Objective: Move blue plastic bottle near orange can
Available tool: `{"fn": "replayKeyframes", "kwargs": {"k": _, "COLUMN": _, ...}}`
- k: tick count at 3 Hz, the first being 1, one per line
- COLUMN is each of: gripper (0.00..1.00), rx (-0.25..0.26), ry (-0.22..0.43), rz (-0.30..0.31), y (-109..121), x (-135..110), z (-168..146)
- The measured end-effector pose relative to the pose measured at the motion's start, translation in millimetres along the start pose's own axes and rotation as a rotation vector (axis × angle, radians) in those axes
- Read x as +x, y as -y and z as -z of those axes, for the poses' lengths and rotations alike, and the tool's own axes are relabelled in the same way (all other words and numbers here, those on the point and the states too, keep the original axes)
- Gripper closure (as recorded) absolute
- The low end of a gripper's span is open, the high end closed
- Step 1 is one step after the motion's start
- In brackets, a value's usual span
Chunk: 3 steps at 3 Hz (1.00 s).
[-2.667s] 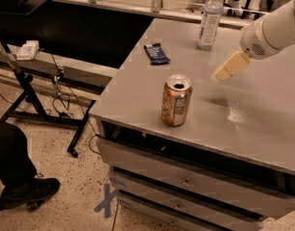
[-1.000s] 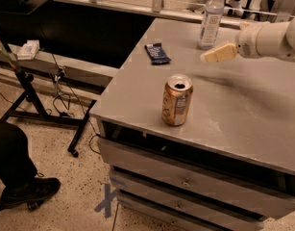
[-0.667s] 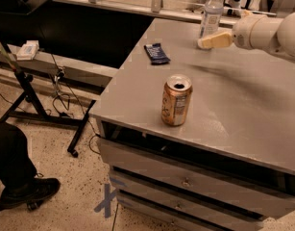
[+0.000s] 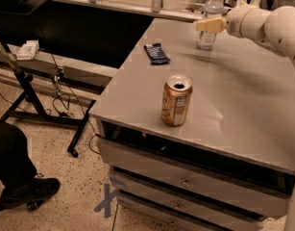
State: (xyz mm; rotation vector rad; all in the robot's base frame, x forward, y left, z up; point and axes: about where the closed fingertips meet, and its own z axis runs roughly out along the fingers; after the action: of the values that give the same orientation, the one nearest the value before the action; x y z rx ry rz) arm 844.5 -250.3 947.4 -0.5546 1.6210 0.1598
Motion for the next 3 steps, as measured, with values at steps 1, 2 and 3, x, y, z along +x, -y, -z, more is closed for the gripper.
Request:
{"fn": "replayKeyframes", "kwargs": {"k": 1, "gripper": 0.16, "rx": -0.014, "ry": 0.003, "rz": -0.087, "y": 6.8, "x": 2.7, "z": -11.4}}
{"fn": "replayKeyframes", "kwargs": {"k": 2, "gripper": 0.39, "rx": -0.024, "ry": 0.004, "rz": -0.142, "y": 10.2, "x": 5.8, "z": -14.9}}
{"fn": "replayKeyframes", "kwargs": {"k": 3, "gripper": 0.62, "rx": -0.052, "ry": 0.002, "rz": -0.186, "y": 3.8, "x": 8.1, "z": -10.1}}
